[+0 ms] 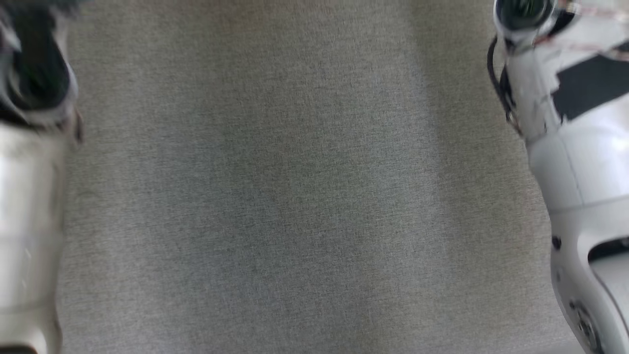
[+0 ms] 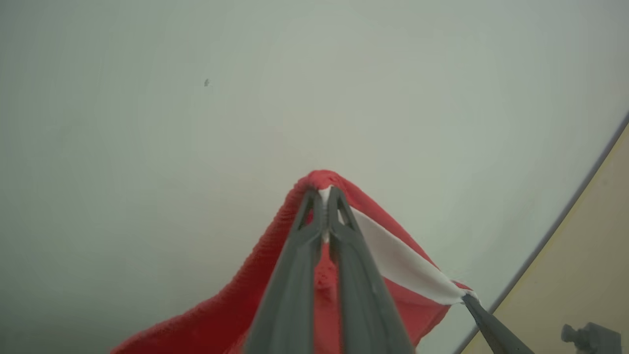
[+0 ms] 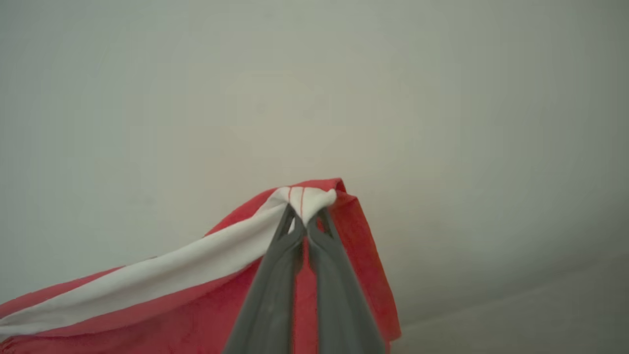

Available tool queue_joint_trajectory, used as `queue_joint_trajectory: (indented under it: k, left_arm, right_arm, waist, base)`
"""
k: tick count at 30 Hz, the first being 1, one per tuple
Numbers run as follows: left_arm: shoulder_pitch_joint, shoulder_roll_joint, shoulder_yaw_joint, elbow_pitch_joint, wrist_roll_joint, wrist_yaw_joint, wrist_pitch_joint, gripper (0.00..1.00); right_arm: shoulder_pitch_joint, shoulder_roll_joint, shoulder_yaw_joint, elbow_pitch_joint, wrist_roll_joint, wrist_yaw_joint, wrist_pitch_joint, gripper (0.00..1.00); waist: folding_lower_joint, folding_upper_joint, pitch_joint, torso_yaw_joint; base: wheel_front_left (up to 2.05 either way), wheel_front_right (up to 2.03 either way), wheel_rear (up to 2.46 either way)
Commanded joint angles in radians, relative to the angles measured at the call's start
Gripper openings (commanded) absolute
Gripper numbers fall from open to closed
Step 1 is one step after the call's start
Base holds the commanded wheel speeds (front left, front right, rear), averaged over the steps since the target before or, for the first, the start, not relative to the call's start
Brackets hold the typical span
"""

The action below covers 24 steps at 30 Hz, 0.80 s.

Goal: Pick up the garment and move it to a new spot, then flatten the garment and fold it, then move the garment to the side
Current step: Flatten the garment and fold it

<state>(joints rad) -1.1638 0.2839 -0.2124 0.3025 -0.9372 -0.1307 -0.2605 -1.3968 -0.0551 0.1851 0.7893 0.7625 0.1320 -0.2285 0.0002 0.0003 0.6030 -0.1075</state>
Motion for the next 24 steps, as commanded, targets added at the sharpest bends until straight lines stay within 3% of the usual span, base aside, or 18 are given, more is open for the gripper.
queue_joint_trajectory:
  k: [1, 8, 13, 17, 24]
  left_arm:
    - [0.057, 0.004, -0.013, -0.036, -0.02, 0.001, -0.005, 0.0]
    - [0.398, -0.018, -0.059, -0.197, -0.098, 0.001, -0.004, 0.0]
    - [0.654, 0.009, -0.072, -0.281, -0.13, 0.001, -0.004, 0.0]
    - [0.817, 0.026, -0.079, -0.307, -0.149, 0.002, -0.007, 0.0]
    - [0.969, 0.065, -0.136, -0.277, -0.138, 0.003, 0.022, 0.0]
  right_arm:
    - [0.048, -0.028, 0.027, -0.024, 0.024, -0.003, 0.013, 0.0]
    - [0.349, -0.161, 0.126, -0.212, 0.153, -0.002, 0.138, 0.0]
    - [0.617, -0.269, 0.105, -0.367, 0.205, -0.003, 0.243, 0.0]
    - [0.815, -0.322, 0.034, -0.442, 0.163, -0.004, 0.323, 0.0]
    - [1.085, -0.315, -0.097, -0.568, -0.037, -0.005, 0.561, 0.0]
  waist:
    - [-0.0002, -0.0003, -0.047, 0.018]
    - [-0.0002, -0.0003, -0.213, 0.046]
    - [-0.0002, -0.0003, -0.344, 0.046]
    - [-0.0002, -0.0003, -0.42, 0.048]
    - [-0.0002, -0.0003, -0.502, 0.049]
  base:
    - [0.0, 0.0, 0.0]
    - [0.0, 0.0, 0.0]
    - [0.0, 0.0, 0.0]
    - [0.0, 0.0, 0.0]
    - [0.0, 0.0, 0.0]
